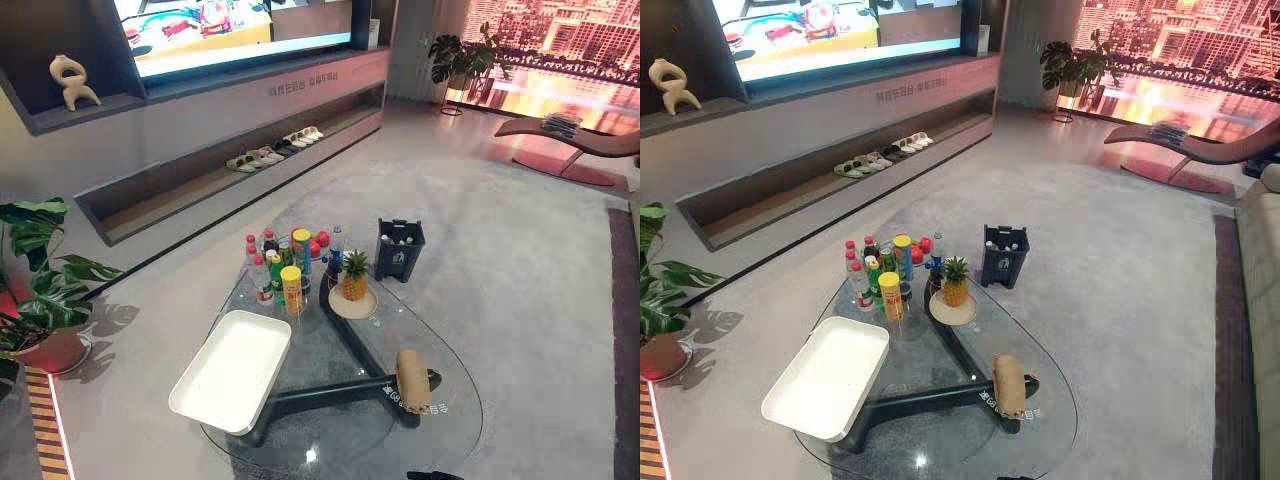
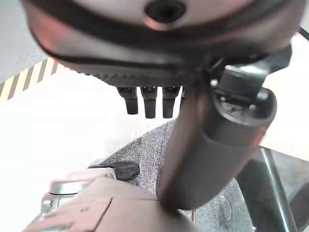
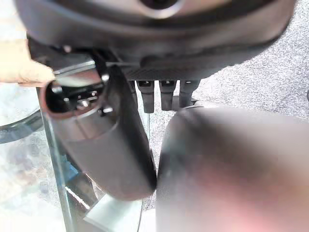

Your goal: Wipe the table with a cloth and put it in the basket.

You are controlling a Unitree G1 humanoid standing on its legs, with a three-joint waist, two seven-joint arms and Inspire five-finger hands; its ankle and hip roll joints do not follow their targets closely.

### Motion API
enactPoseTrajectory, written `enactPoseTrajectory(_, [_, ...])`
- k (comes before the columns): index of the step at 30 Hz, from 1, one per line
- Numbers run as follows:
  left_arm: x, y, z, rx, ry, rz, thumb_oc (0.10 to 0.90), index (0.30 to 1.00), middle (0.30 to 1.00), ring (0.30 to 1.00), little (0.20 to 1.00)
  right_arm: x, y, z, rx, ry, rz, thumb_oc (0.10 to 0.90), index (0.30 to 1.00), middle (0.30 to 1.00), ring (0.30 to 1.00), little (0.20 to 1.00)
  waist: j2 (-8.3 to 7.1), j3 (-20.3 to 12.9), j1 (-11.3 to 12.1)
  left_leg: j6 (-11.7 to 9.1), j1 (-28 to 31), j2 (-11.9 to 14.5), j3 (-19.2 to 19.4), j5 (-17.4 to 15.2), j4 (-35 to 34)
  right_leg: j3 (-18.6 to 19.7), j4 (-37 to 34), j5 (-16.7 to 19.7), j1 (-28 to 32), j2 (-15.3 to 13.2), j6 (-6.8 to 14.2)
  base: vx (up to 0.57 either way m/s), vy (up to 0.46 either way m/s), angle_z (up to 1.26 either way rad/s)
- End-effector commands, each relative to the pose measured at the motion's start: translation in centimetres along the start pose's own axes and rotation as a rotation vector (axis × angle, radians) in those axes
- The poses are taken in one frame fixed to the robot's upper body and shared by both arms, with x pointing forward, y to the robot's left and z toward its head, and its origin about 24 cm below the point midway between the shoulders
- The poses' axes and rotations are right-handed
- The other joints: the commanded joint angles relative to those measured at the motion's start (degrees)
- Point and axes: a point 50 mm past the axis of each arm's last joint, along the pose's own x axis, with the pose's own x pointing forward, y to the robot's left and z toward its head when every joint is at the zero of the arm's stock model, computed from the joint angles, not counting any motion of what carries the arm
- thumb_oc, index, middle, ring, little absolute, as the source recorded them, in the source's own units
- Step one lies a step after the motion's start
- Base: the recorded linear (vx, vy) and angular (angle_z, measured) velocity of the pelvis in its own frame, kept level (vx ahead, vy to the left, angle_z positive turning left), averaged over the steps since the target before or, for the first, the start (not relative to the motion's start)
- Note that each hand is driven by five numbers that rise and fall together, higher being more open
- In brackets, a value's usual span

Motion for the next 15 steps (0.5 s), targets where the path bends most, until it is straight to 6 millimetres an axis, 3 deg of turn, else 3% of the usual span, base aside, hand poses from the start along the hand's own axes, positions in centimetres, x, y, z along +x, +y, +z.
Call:
enactPoseTrajectory(1, [0.01, -2.12, 2.77, -0.051, -0.052, -0.061, 0.8, 0.9, 0.9, 0.9, 0.9, 0.1, 1.38, -3.58, 0.003, 0.187, 0.048, 0.8, 0.9, 0.9, 0.9, 0.9, -0.45, 2.5, -0.5, 1.0, -2.6, -1.7, -1.6, 1.2, 0.0, -1.5, 0.3, -0.9, 3.1, -0.5, 0.6, -0.02, 0.036, -0.78])
enactPoseTrajectory(15, [0.05, -1.94, 2.96, -0.039, -0.064, -0.069, 0.8, 0.9, 0.9, 0.9, 0.9, 0.05, 1.01, -3.26, 0.003, 0.171, 0.04, 0.8, 0.9, 0.9, 0.9, 0.9, -0.19, 2.8, -0.3, 1.0, -2.9, -1.8, -1.8, 1.4, 0.0, -1.7, 0.3, -0.9, 2.9, -0.5, 0.6, 0.0, 0.0, 0.0])
